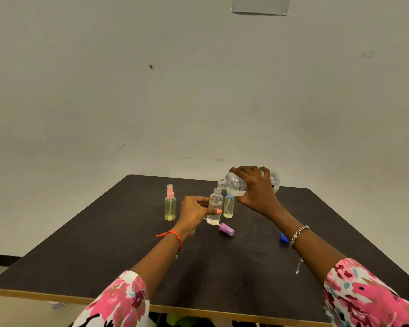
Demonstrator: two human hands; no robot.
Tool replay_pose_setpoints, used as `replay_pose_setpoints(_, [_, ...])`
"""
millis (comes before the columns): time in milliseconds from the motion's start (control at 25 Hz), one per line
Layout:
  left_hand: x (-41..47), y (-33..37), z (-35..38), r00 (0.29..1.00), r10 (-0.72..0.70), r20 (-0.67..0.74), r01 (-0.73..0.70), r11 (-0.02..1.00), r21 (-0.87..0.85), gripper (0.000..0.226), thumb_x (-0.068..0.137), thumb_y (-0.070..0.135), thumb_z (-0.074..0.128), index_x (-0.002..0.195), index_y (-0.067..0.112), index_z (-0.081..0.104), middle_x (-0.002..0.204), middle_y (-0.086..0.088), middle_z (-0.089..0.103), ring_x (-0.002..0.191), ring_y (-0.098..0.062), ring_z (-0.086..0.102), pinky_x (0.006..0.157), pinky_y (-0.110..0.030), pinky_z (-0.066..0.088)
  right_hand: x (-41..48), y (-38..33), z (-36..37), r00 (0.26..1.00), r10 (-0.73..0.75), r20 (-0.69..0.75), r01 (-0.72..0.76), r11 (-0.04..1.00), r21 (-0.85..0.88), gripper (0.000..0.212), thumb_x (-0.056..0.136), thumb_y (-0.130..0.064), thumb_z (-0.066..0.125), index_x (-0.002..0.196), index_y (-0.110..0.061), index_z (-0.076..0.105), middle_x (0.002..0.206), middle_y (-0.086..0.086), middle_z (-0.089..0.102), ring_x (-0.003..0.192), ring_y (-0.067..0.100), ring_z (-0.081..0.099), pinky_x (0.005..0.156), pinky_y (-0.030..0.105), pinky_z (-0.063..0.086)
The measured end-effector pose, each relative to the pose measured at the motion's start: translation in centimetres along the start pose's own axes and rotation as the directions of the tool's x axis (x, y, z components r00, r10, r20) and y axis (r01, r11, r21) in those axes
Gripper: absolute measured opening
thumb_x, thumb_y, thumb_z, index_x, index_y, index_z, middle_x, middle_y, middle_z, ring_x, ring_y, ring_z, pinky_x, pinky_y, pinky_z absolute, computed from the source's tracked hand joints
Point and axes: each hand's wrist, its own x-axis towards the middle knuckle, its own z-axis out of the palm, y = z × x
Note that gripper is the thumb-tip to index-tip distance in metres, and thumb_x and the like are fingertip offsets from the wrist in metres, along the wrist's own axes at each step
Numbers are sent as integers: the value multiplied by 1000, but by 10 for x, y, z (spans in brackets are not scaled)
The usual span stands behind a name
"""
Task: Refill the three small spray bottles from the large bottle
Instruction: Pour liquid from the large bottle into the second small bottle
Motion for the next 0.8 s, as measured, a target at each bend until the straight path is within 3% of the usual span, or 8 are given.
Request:
replay_pose_setpoints(280, [-1, 0, 0, 1000, -8, -12, 8, 1000, 19, 42, 61, 5, 80, 101, 7, 67, 93, -4, 70, 71, 0, 60, 56, -13, 47, -1, -2, -1, 1000, -2, 6, 2, 1000, -1, 58, 64, -32, 76, 118, -23, 56, 114, 2, 63, 106, 25, 55, 96, 47, 30])
replay_pose_setpoints(800, [-5, -1, -2, 1000, -8, -8, 8, 1000, 12, 43, 61, 4, 80, 102, 6, 67, 99, -8, 70, 72, -1, 60, 55, -11, 46, -1, -4, -2, 1000, -4, 5, 4, 1000, 6, 57, 65, -30, 76, 118, -22, 56, 112, 2, 63, 105, 26, 56, 95, 47, 30])
